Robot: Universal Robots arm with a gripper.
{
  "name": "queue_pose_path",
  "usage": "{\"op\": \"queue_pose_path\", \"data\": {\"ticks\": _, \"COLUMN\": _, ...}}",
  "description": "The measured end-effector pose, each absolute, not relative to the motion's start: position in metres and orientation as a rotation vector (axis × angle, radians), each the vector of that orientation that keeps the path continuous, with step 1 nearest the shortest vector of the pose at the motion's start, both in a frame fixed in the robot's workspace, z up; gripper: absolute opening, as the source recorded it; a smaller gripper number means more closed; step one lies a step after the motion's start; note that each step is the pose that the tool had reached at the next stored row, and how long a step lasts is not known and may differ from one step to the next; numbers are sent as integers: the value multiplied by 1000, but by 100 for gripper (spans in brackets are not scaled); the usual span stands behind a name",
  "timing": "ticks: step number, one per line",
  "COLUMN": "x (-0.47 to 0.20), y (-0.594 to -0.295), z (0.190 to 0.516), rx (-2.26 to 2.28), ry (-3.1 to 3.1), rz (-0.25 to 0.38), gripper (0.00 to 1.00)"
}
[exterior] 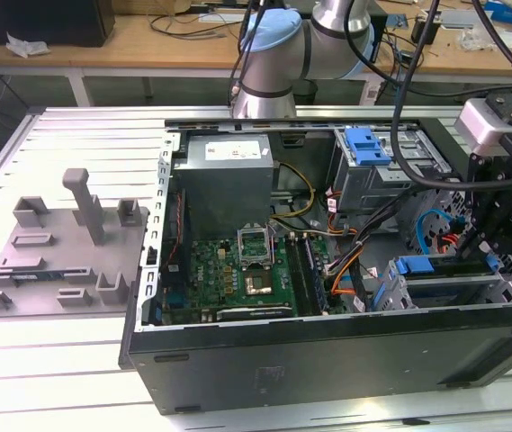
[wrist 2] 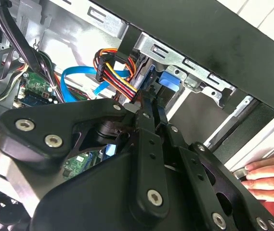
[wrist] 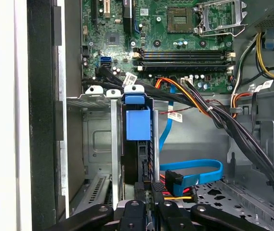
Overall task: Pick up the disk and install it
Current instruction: 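Insert the first disk wire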
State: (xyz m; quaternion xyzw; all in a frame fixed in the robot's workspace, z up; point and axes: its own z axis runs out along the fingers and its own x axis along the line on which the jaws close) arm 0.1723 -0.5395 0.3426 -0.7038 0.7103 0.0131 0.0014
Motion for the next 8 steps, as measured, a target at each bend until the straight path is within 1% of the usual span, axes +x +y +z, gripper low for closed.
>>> {"op": "queue_pose_path", "data": {"ticks": 8, "x": 172, "y": -539, "z": 342, "rx": -2209, "ry": 2229, "rz": 42, "gripper": 16}}
